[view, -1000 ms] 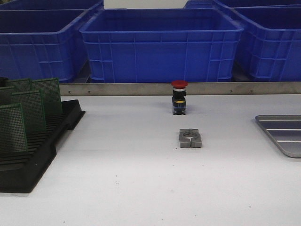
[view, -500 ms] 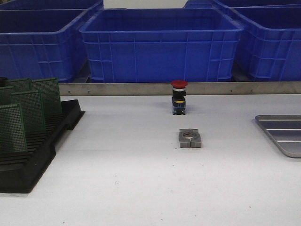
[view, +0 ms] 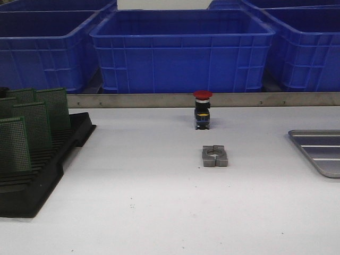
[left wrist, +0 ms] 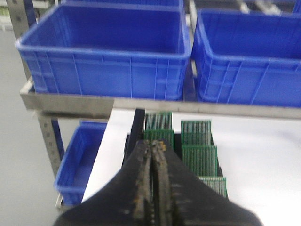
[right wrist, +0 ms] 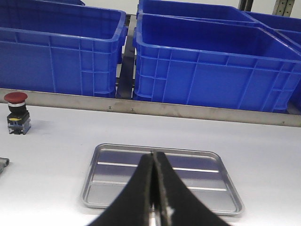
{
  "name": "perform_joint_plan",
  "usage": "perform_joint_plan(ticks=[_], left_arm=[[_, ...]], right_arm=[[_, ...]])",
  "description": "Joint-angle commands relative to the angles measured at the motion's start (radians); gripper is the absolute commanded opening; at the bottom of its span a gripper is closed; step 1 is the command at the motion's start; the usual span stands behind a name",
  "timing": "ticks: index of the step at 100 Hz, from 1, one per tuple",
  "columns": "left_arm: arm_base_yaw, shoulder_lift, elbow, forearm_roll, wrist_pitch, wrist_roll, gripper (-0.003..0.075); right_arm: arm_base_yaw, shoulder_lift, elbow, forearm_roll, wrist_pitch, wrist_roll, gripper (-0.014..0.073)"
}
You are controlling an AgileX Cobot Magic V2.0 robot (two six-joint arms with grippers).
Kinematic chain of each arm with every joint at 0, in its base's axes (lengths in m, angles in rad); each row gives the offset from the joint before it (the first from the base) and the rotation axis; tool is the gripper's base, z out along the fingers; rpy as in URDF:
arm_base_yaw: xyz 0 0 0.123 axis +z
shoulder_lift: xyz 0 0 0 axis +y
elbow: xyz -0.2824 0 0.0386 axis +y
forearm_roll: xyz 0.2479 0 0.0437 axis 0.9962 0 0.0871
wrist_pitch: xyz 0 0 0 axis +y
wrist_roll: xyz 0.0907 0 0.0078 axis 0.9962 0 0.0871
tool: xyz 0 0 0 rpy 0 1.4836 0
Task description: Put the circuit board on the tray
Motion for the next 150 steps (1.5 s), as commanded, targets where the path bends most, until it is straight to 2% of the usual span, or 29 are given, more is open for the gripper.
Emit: perform_joint_plan(ticks=[1, 11, 21, 28, 37, 50, 58, 64, 77, 89, 99, 132, 150], left_arm=[[0.002, 0.104, -0.108, -0.002, 0.006, -0.005, -0.002], [0.002, 0.215, -0.195, -0.002, 0.08, -0.005, -0.0015], [0.002, 0.328, -0.272, -0.004, 0.148, -0.003, 0.0038], [0.002, 0.405, -0.315, -0.021, 0.181, 0.044, 0.0114], [0.002, 0.504, -0.363, -0.066, 0.213, 0.144, 0.0248], [0.002, 0.623, -0.418, -0.13, 0.266, 0.301, 0.0349], [0.002, 0.697, -0.453, -0.165, 0.319, 0.403, 0.0351], [0.002, 0.758, -0.485, -0.202, 0.387, 0.559, 0.0351], [0.002, 0.874, -0.545, -0.267, 0.522, 0.803, 0.0351], [0.002, 0.949, -0.571, -0.3, 0.56, 1.205, 0.0335], [0.002, 0.987, -0.571, -0.295, 0.558, 1.407, 0.0316], [0.002, 1.075, -0.571, -0.264, 0.552, 1.567, 0.0293], [0.002, 1.135, -0.571, -0.273, 0.52, 1.569, 0.0293]], right_arm=[[0.001, -0.024, 0.001, -0.007, -0.071, -0.005, -0.006], [0.001, -0.024, 0.001, -0.007, -0.071, -0.005, -0.006], [0.001, -0.024, 0.001, -0.007, -0.071, -0.005, -0.006], [0.001, -0.024, 0.001, -0.007, -0.071, -0.005, -0.006], [0.001, -0.024, 0.001, -0.007, -0.071, -0.005, -0.006], [0.001, -0.024, 0.001, -0.007, -0.071, -0.005, -0.006], [0.001, -0.024, 0.001, -0.007, -0.071, -0.005, -0.006], [0.001, -0.024, 0.001, -0.007, -0.071, -0.005, -0.006], [0.001, -0.024, 0.001, -0.007, -0.071, -0.005, -0.006], [0.001, -0.024, 0.001, -0.007, -0.071, -0.005, -0.006], [0.001, -0.024, 0.001, -0.007, -0.071, -0.005, -0.006], [0.001, -0.024, 0.001, -0.007, -0.071, -0.005, -0.006], [0.001, -0.024, 0.001, -0.007, -0.071, -0.005, -0.006]])
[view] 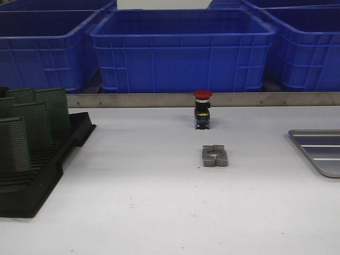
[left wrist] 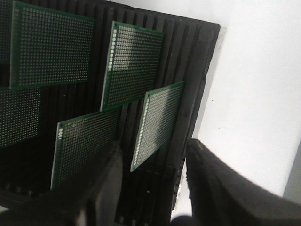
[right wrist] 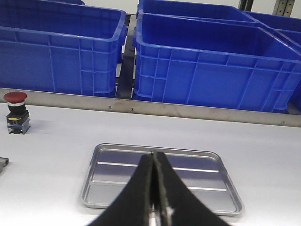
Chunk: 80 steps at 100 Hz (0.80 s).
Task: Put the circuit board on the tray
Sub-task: 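Grasp a green circuit board in the black rack with the left gripper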
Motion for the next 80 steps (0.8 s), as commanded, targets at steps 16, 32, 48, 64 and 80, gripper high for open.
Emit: perform_joint_plan(ticks=[16, 32, 48, 64, 80], left_arm=[[0.002, 0.047, -0.029, -0.007, -0.035, 0.006, 0.0293], [0.002, 0.104, -0.029, -0.005, -0.039, 0.006, 0.0293], [0.002, 0.149, -0.029, -0.001, -0.054, 0.006, 0.0293], [0.002, 0.161, -0.029, -0.001, -0.052, 0.006, 0.0291], [0.002, 0.161, -0.029, -0.001, -0.023, 0.006, 0.0173]], right_arm=[[0.001, -0.024, 0.001, -0.007, -0.071, -0.003, -0.006], [0.001, -0.024, 0.001, -0.007, -0.071, -0.003, -0.006], [0.001, -0.024, 0.001, -0.007, -0.071, -0.003, -0.006], [0.001, -0.024, 0.001, -0.007, -0.071, -0.003, -0.006], [0.001, -0.024, 0.001, -0.007, -0.071, -0.003, -0.006]])
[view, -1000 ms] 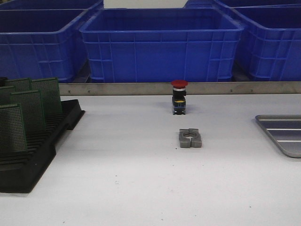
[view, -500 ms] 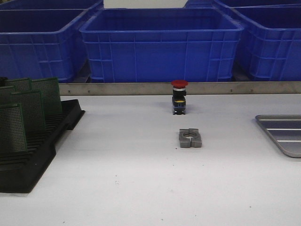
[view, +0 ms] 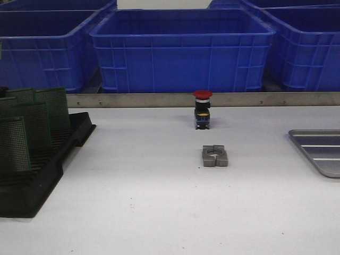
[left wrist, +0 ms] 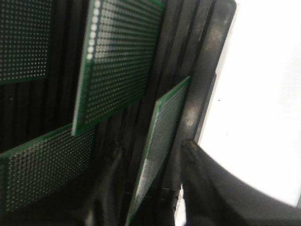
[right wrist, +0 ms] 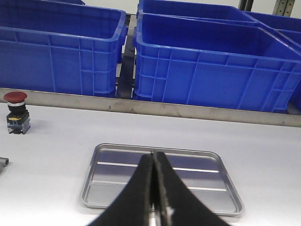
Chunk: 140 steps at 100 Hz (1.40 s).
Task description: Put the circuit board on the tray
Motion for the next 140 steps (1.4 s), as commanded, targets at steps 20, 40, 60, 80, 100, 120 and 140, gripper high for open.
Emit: perform_joint_plan(ticks=[20, 40, 60, 80, 100, 120, 140], left_arm=[[0.002, -0.034, -0.027, 0.041, 0.062, 0.001, -0.0019], [0.002, -0.034, -0.067, 0.069, 0.171, 0.001, -0.002], [-0.015, -0.061, -0.12, 0.005, 0.202, -0.006, -0.002], [-0.066, -0.142, -0.122, -0.021, 0.202, -0.006, -0.002], [-0.094, -0.227, -0.122, -0.19, 0.202, -0.006, -0.002], [-0.094, -0.253, -0.122, -0.495, 0.2, -0.006, -0.002], [-0.11, -0.214, -0.111, -0.781, 0.2, -0.006, -0.002]], right_arm=[[0.001, -0.024, 0.001, -0.007, -0.071, -0.003, -0.006], [0.001, -0.024, 0.001, -0.007, -0.071, -0.003, -0.006], [0.001, -0.024, 0.001, -0.007, -0.071, -0.003, -0.006], [0.001, -0.024, 0.001, -0.007, -0.071, -0.003, -0.006], [0.001, -0.024, 0.001, -0.007, -0.071, -0.003, -0.006], [0.001, -0.024, 0.001, -0.007, -0.071, -0.003, -0.006], [0.001, -0.024, 0.001, -0.007, -0.071, -0.003, -0.006]])
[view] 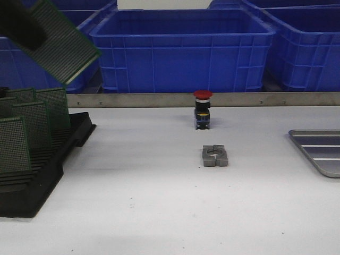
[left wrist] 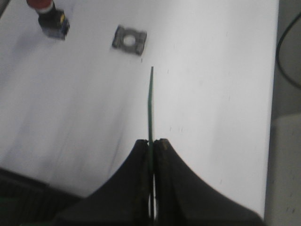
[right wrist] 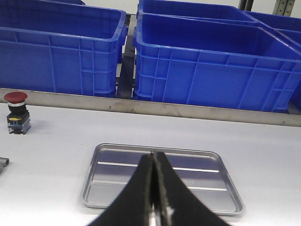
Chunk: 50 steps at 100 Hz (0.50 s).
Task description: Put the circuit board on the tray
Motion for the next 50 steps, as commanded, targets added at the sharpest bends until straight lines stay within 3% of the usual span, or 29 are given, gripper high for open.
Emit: perform_joint_plan(ticks=[1, 20, 50], left_arm=[[-0.023, -0.015, -0.021, -0.191, 0.062, -0.011, -0.002], [-0.121, 0.004, -0.021, -0.294, 0.052, -0.011, -0.002], [-0.297, 0.044, -0.021, -0.306, 0.048, -0.011, -0.002]], right_arm=[[0.001, -0.024, 0.001, -0.007, -0.071, -0.006, -0.006], [0.001, -0.024, 0.001, -0.007, -0.071, -0.006, -0.006], [0.001, -0.024, 0.001, -0.007, -0.076, -0.006, -0.006]])
